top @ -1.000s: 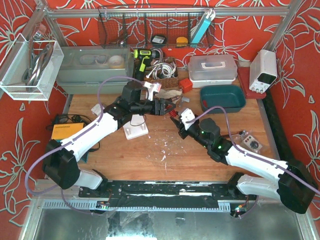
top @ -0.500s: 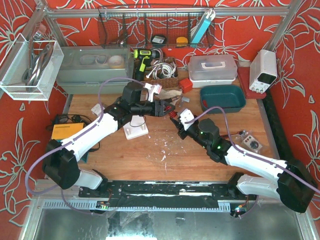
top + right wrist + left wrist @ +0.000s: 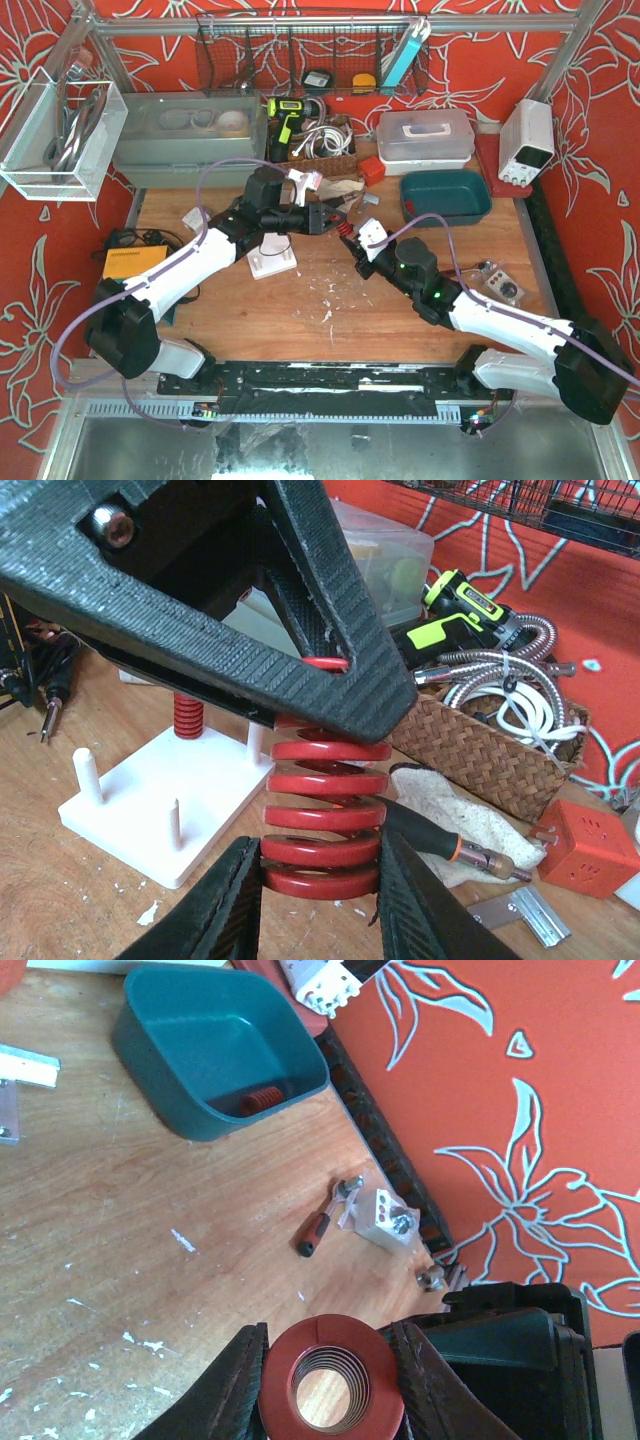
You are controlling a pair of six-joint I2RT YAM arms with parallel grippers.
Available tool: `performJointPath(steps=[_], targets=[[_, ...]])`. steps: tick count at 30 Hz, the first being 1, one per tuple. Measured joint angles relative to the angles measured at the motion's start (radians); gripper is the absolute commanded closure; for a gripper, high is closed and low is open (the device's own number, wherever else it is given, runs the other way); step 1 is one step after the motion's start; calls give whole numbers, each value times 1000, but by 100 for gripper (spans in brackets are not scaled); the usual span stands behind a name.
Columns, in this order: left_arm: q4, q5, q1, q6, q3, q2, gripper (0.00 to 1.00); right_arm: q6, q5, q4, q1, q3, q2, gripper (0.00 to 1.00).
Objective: Install the large spring
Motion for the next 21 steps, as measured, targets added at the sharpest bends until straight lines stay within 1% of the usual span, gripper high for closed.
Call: performJointPath(steps=[5,6,8,12,17,21], targets=[[-1,-12,0,1,-3,-8,96,7,19,-6,2,4,0,28],[-2,-21,0,2,-6,-13,96,14,25,-16,3,8,0,22],[-6,-54,0,9,-19,-32,97,30,43,-49,3,23,-2,14],[-51,-186,6,54,-47,-97,97,80,123,-161,3,71,-26,2],[-96,-420,11,114,-99,-203,100,151,255,-309,3,151,-42,1],[-114,-603,14,144,-166,-269,100,201,355,-373,-1,153,-39,1]])
